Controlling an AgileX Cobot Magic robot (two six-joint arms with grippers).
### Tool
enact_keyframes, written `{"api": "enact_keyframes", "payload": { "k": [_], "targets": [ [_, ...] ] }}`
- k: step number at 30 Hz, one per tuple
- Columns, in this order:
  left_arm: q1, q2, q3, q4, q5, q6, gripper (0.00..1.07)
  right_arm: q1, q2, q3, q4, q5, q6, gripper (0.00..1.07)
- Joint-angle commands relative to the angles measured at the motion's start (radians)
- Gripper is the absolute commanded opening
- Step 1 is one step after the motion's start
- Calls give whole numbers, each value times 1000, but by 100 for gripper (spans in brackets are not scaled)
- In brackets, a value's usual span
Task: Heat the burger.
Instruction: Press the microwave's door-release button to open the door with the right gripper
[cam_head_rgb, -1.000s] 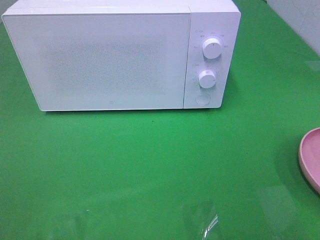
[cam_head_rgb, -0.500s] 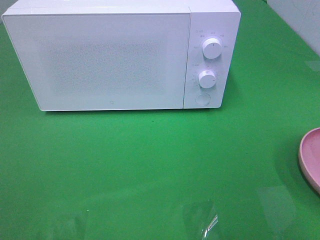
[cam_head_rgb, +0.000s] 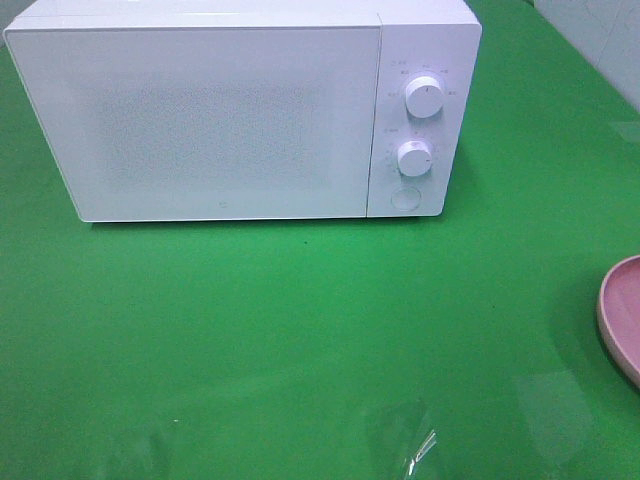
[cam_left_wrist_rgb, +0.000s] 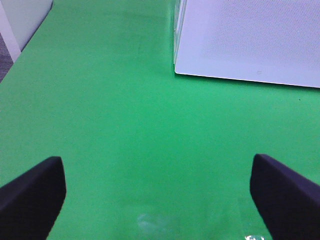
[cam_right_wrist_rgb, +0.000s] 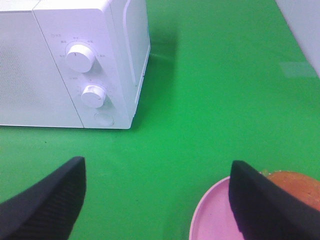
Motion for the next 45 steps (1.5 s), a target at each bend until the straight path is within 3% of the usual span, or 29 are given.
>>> {"api": "enact_keyframes", "payload": {
  "k": [1,14,18,24,34,38,42,44,45],
  "targets": [
    [1,-16,-1,-9,-18,-8,92,-2,59,-8,-1,-76,-5,76],
    [1,-16,-1,-9,-18,-8,92,-2,322,-8,-1,-266,-5,76],
    [1,-16,-1,-9,-18,-8,92,-2,378,10,-3,-403,-5,76],
    [1,-16,-1,-9,-18,-8,92,-2,489,145,3,-799,-5,76],
    [1,-16,-1,-9,-18,-8,92,-1,663,202,8,-1092,-48,76],
    [1,-16,-1,-9,-18,-8,92,36,721,202,65,-1132,-99,76],
    [1,-16,-1,-9,-18,-8,92,141,792,202,203,-1204,-263,76],
    [1,-16,-1,-9,-18,-8,92,257,859,202,338,-1273,-368,76],
    [1,-16,-1,-9,-18,-8,92,257,859,202,338,-1273,-368,76]
  ]
}}
